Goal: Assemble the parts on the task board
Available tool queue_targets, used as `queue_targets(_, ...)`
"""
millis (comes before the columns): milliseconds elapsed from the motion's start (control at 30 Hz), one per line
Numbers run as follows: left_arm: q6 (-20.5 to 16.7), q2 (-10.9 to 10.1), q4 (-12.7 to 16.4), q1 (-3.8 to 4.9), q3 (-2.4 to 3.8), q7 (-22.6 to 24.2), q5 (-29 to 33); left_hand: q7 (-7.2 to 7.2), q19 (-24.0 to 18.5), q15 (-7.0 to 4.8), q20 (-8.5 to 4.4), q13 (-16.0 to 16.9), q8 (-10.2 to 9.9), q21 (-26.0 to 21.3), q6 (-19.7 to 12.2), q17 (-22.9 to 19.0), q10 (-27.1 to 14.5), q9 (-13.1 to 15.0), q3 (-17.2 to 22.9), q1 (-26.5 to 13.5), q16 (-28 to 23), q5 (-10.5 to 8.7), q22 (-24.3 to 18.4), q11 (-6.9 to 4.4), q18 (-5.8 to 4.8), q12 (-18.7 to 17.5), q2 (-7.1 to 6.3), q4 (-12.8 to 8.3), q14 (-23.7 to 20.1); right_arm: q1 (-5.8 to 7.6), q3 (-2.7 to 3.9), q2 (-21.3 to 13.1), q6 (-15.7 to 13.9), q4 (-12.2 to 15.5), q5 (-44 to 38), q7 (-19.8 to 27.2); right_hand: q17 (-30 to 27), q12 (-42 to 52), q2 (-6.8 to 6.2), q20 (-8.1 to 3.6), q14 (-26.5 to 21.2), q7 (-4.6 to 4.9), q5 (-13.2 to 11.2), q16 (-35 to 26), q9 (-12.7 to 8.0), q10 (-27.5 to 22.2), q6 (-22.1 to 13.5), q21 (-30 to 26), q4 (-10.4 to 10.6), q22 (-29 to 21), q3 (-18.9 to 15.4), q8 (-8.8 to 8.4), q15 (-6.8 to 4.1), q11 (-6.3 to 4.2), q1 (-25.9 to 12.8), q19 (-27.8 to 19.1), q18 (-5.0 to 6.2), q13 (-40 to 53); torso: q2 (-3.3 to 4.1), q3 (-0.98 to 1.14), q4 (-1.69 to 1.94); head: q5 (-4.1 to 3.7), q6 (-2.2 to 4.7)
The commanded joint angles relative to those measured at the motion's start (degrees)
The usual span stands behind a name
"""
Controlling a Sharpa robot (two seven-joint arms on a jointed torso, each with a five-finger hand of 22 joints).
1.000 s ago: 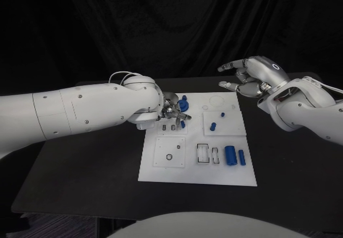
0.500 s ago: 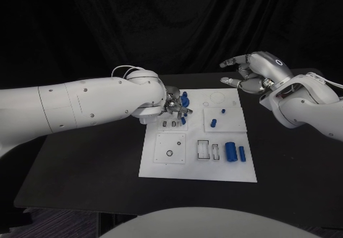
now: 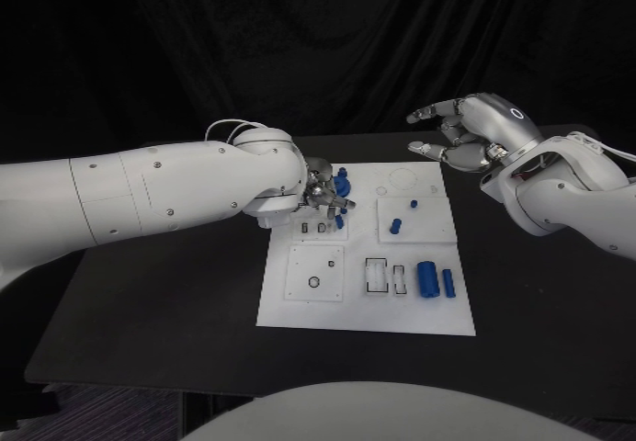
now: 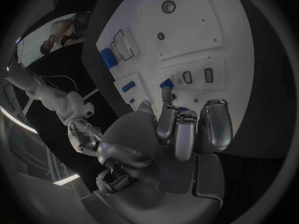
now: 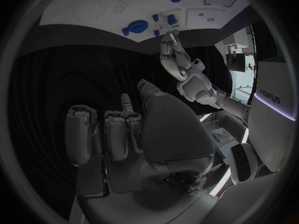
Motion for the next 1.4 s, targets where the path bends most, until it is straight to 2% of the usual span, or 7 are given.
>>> queue_targets(33, -0.4, 0.2, -0.1, -0.18, 0.05, 0.3, -0.1, 0.15, 0.0, -0.22, 0.14, 24.6, -0.3, -0.4, 0.4, 15.1, 10.0, 0.1, 0.4, 0.6, 0.1, 0.32, -0.1, -3.56, -0.1, 7.5, 0.04, 0.0, 6.0, 0.02, 0.05, 0.0, 0.1, 0.1, -0.1, -0.7, 13.7, 0.2, 0.22, 0.26, 5.8, 0.26, 0.2, -0.3, -0.1, 6.1, 0.3, -0.1, -0.1, 12.7, -0.1, -0.05, 0.46, 0.51, 0.0, 2.7, 0.01, 15.1, 0.0, 0.02, -0.09, 0.11, 0.0)
queue_targets(133, -0.2, 0.4, -0.3, -0.22, 0.05, 0.3, -0.1, 0.15, 0.0, -0.22, 0.14, 24.6, -0.3, -0.4, 0.4, 15.1, 10.0, 0.1, 0.4, 0.6, 0.1, 0.32, -0.1, -3.56, -0.1, 7.5, 0.04, 0.0, 6.0, 0.02, 0.05, -0.1, 0.1, 0.1, -0.1, -0.6, 13.7, 0.2, 0.22, 0.26, 5.8, 0.26, 0.2, -0.3, -0.1, 6.1, 0.3, -0.1, -0.1, 12.7, -0.1, -0.05, 0.46, 0.51, 0.0, 2.7, 0.01, 15.1, -0.04, -0.01, 0.05, -0.01, 0.0)
queue_targets(267, 0.0, 0.5, -0.6, -0.27, 0.05, 0.2, -0.1, 0.08, -0.3, -0.25, 0.12, 24.6, -0.5, -0.8, 0.8, 15.1, 10.0, 0.2, 0.6, 0.8, 0.1, 0.46, -0.6, -3.59, 0.02, 7.5, -0.04, 0.0, 6.0, 0.02, 0.05, -0.1, 0.1, 0.1, -0.1, -0.6, 13.7, 0.2, 0.22, 0.26, 5.8, 0.26, 0.2, -0.3, -0.1, 6.1, 0.3, -0.1, -0.1, 12.7, -0.1, -0.05, 0.46, 0.51, 0.0, 2.7, 0.01, 15.1, 0.02, -0.03, -0.06, 0.07, 0.0)
queue_targets(600, 0.3, 0.6, -1.1, -0.38, 0.05, 0.7, -0.1, 0.05, -0.7, -0.27, 0.09, 24.6, -0.9, -1.2, 1.0, 15.1, 10.0, 0.3, 0.8, 1.0, 0.1, 0.55, -1.3, -3.62, 0.17, 7.5, -0.04, 0.0, 6.0, 0.02, 0.05, -0.1, 0.1, 0.2, -0.1, -0.6, 13.7, 0.2, 0.23, 0.29, 5.8, 0.33, 0.3, -0.3, -0.1, 6.1, 0.4, -0.2, -0.1, 12.7, -0.1, -0.02, 0.49, 0.56, 0.0, 2.7, 0.02, 15.1, 0.02, -0.06, 0.0, 0.05, 0.0)
queue_targets(733, 0.4, 0.8, -1.3, -0.41, 0.05, 1.1, -0.1, 0.13, -1.7, -0.17, 0.14, 24.6, -1.8, -2.2, 1.4, 15.1, 10.0, 0.5, 1.2, 1.2, 0.1, 0.52, -2.7, -3.52, 0.46, 7.5, -0.13, 0.1, 6.0, 0.02, 0.05, 0.0, 0.3, 0.2, -0.1, -0.6, 13.7, 0.2, 0.23, 0.29, 5.8, 0.33, 0.3, -0.3, -0.1, 6.1, 0.4, -0.2, -0.1, 12.7, -0.1, -0.02, 0.49, 0.56, 0.0, 2.7, 0.02, 15.1, 0.0, -0.02, -0.06, -0.02, 0.0)
queue_targets(1033, 1.0, 0.8, -1.6, -0.52, 0.05, 1.1, -0.1, 0.15, -1.7, -0.15, 0.16, 24.6, -2.0, -2.2, 1.4, 15.1, 10.0, 0.6, 1.2, 1.2, 0.1, 0.5, -2.6, -3.5, 0.43, 7.5, -0.15, 0.1, 6.0, 0.02, 0.05, 0.0, 0.4, 0.1, -0.1, -0.6, 13.7, 0.2, 0.24, 0.31, 5.7, 0.36, 0.4, -0.3, -0.1, 6.1, 0.5, -0.2, -0.2, 12.7, -0.1, 0.0, 0.52, 0.59, 0.0, 2.7, 0.02, 15.1, -0.03, -0.06, -0.04, 0.14, 0.0)
queue_targets(1400, 1.0, 0.8, -2.0, -1.97, 0.05, 0.7, -0.1, 0.08, -1.1, -0.19, 0.15, 24.6, -2.1, -1.8, 1.9, 15.1, 10.0, 0.9, 1.3, 1.1, 0.1, 0.07, -1.6, -3.56, 0.23, 7.5, -0.21, 0.2, 6.0, 0.02, 0.05, -0.2, 0.3, 0.3, -0.1, -0.6, 13.7, 0.2, 0.24, 0.33, 5.7, 0.39, 0.4, -0.3, -0.1, 6.1, 0.5, -0.2, -0.2, 12.6, -0.1, 0.01, 0.54, 0.62, 0.1, 2.7, 0.03, 15.1, -0.02, -0.05, -0.06, 0.01, 0.0)
